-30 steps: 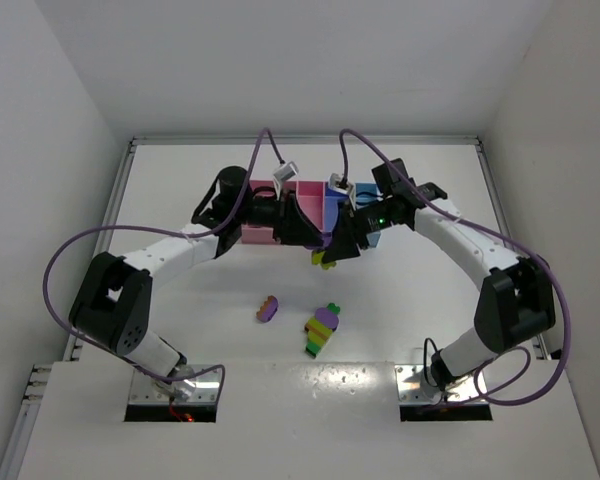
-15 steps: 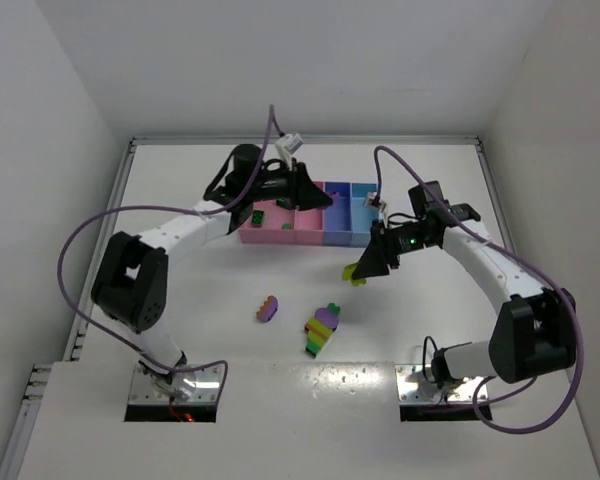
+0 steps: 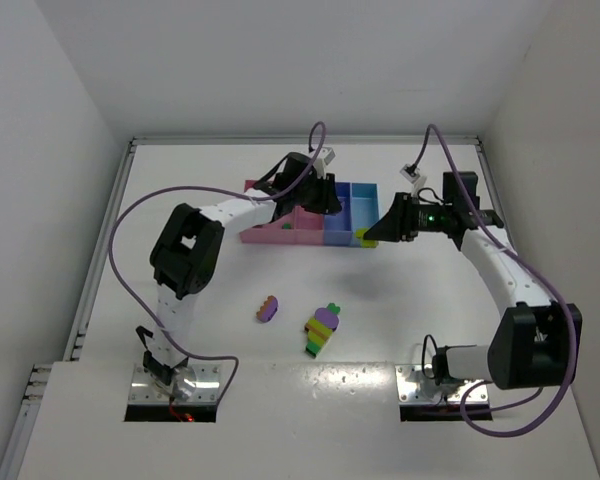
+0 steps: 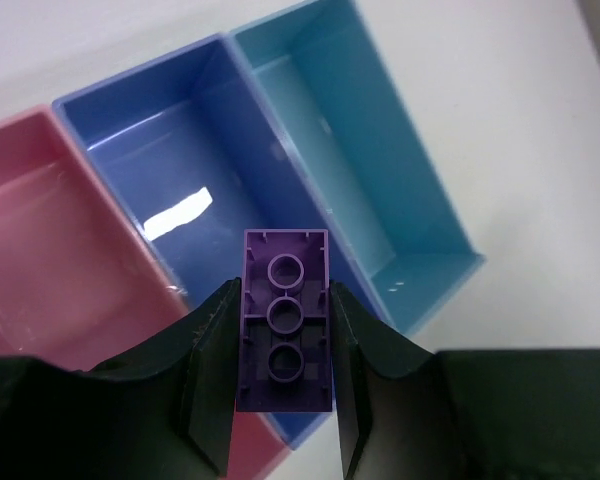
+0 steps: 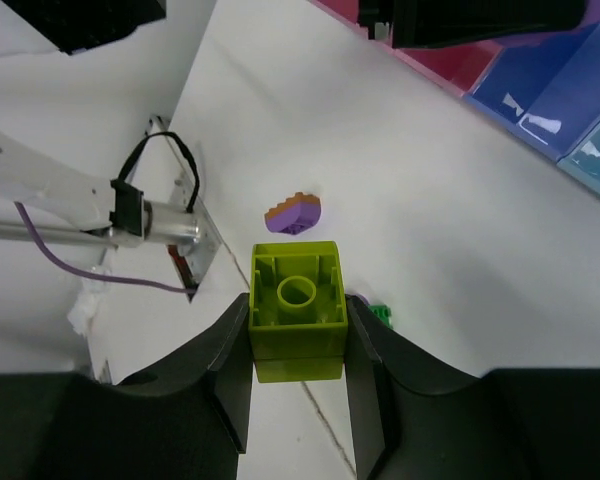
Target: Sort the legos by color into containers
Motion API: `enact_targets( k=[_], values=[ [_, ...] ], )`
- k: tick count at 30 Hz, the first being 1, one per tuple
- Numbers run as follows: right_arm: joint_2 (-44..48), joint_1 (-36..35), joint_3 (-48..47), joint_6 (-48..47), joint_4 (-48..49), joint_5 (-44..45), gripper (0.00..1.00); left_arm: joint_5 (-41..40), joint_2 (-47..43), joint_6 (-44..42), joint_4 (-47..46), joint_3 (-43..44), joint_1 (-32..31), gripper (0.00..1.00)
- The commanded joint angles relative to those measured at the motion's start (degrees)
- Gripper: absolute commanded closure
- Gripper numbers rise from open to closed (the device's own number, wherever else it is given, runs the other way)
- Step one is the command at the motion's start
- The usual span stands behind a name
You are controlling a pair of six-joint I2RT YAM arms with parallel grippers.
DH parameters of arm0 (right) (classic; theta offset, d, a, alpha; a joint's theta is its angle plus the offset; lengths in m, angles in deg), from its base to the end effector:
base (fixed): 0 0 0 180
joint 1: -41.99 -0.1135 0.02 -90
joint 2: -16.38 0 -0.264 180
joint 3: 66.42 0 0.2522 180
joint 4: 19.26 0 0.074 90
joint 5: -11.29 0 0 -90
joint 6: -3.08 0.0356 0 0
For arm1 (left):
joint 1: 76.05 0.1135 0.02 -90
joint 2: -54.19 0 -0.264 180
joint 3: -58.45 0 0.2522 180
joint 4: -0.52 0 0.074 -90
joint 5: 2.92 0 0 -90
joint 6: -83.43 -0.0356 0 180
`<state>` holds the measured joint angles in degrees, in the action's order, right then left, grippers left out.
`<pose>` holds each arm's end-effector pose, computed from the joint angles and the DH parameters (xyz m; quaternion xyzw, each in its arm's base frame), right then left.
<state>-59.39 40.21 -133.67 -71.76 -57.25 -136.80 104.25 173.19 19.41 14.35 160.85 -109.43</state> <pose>0.2673 0.0385 0.2647 -0.0840 0.8275 0.4937 0.2539 0.3974 -0.2744 0.2176 0.1294 0.8516 -0.3558 0.3626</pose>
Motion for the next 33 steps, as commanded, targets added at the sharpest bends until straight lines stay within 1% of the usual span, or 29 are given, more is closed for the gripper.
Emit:
enact_targets(
  k=[1,2,4,5,8,9,11,12,13,14,15,16,17,18,19,20,21,22,23,24,25,26,28,31,33],
  values=[
    [1.0,0.5,0.0,6.5,5.0,-1.9,1.0,-4.3,0.4,-0.5,1.2,3.6,0.3,1.0],
    [1.0,1.0,0.0,7.3,5.7,-2.4,1.0,-4.2,1.2,-0.5,1.2,4.2,0.3,0.98],
    [0.3,1.0,0.0,8.6,6.7,-2.4,1.0,-2.8,1.8,-0.5,1.2,4.2,0.3,0.9],
    [-0.3,1.0,0.0,9.7,7.3,-3.0,1.0,-2.8,2.4,-0.5,1.2,4.8,0.3,0.79],
    [-1.6,1.0,0.0,11.4,8.8,-3.0,1.0,-1.2,2.4,-0.5,1.2,4.8,0.3,0.66],
    [-1.6,1.0,0.0,11.4,9.5,-3.5,1.0,-1.2,2.4,-0.5,1.2,4.8,0.3,0.54],
    [-2.3,1.5,0.0,12.3,10.6,-4.2,1.0,-1.2,1.8,-0.5,0.5,3.5,0.3,0.45],
    [-2.8,1.5,0.0,13.0,11.7,-4.2,1.0,0.0,1.8,0.0,-0.1,2.9,0.3,0.32],
    [-2.8,1.5,0.0,13.9,12.3,-4.2,1.0,0.8,0.8,0.0,-1.6,2.4,0.3,0.27],
    [-3.4,1.5,0.0,14.5,13.0,-4.2,1.0,3.3,-0.6,0.6,-2.6,0.8,0.3,0.24],
    [-3.4,1.5,0.0,15.9,14.6,-4.8,1.0,4.3,-1.5,1.4,-4.1,-0.1,0.3,0.14],
    [-4.0,1.5,0.0,16.6,15.3,-4.8,1.0,5.0,-2.4,1.4,-6.2,-1.0,0.9,0.12],
    [-4.0,1.5,0.5,17.3,16.1,-4.8,1.0,9.6,-3.5,3.2,-8.0,-3.5,1.9,0.12],
    [-4.6,1.5,0.5,19.4,18.9,-4.8,1.0,12.8,-6.0,4.6,-14.2,-5.6,2.6,0.12],
    [-4.6,1.5,1.4,21.1,20.9,-4.8,1.0,15.5,-7.8,9.0,-18.1,-8.0,4.4,0.14],
    [-4.6,1.5,2.4,25.5,23.3,-4.8,1.0,22.4,-10.9,12.0,-23.4,-14.0,5.3,0.18],
    [-4.6,2.0,3.0,28.1,29.1,-4.8,1.0,26.3,-12.0,19.2,-35.0,-16.7,6.0,0.2],
    [-5.2,2.0,3.7,30.9,32.3,-4.8,1.0,29.2,-12.8,19.3,-38.8,-18.8,6.7,0.2],
    [-5.2,2.0,5.0,33.7,35.5,-4.8,1.0,33.1,-13.6,24.8,-41.3,-21.7,7.2,0.22],
    [-5.7,2.0,5.0,38.7,41.0,-4.2,1.0,34.7,-14.4,27.3,-44.0,-23.2,7.8,0.23],
    [-5.7,2.0,5.7,40.6,43.2,-4.2,1.0,35.7,-16.1,31.5,-49.6,-24.9,7.8,0.23],
    [-6.4,2.0,5.7,42.3,44.8,-3.6,1.0,36.5,-17.0,32.9,-51.6,-27.4,7.8,0.23],
    [-6.9,2.0,6.2,46.0,48.0,-3.0,1.0,37.9,-18.2,35.9,-54.4,-28.1,7.8,0.23],
    [-8.2,0.8,5.7,47.9,49.2,-2.5,1.0,39.0,-19.3,35.9,-53.3,-28.8,7.2,0.23],
    [-8.2,0.2,5.0,48.7,49.2,-2.5,1.0,38.3,-20.0,34.1,-51.9,-28.8,6.1,0.23]
  ],
)
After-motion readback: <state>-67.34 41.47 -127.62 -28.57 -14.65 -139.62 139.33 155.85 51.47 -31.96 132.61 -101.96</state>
